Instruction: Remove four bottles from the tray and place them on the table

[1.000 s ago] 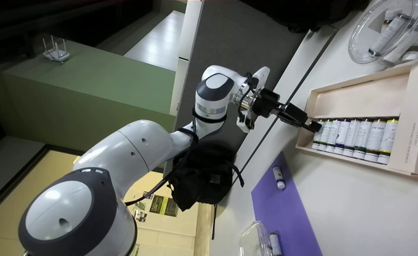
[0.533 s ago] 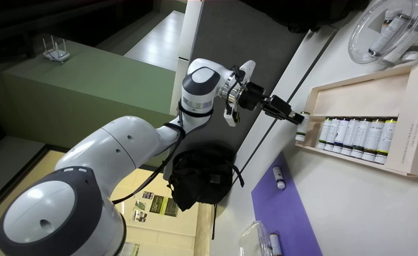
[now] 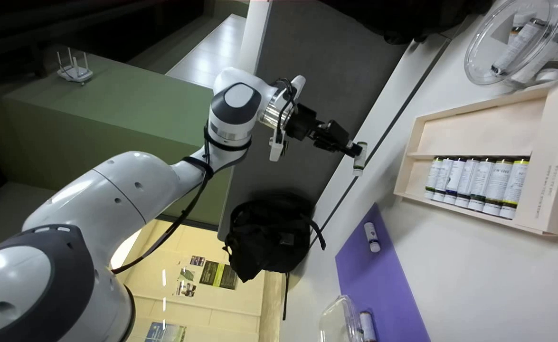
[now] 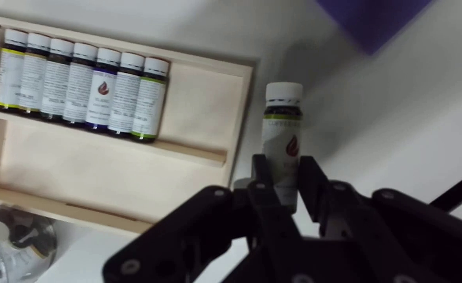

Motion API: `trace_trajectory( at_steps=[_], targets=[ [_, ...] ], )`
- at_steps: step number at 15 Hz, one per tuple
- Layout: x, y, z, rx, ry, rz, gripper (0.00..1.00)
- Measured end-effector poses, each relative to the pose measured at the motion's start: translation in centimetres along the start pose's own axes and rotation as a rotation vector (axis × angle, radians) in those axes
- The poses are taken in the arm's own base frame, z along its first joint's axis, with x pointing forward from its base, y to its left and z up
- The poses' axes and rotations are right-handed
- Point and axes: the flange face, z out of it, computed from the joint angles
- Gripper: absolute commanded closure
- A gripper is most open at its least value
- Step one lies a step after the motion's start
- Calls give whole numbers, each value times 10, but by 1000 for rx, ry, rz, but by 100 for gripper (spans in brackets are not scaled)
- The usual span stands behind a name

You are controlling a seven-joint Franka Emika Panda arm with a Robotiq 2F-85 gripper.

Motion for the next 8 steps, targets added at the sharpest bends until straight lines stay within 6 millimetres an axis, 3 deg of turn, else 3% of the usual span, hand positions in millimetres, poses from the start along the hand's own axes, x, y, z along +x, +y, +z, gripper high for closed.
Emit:
trace_trajectory(
  at_steps=[4,8],
  targets=[
    [-25,-37,26,27,48,-240,94],
    [-72,-66,42,-4,82,-492,94]
  ],
)
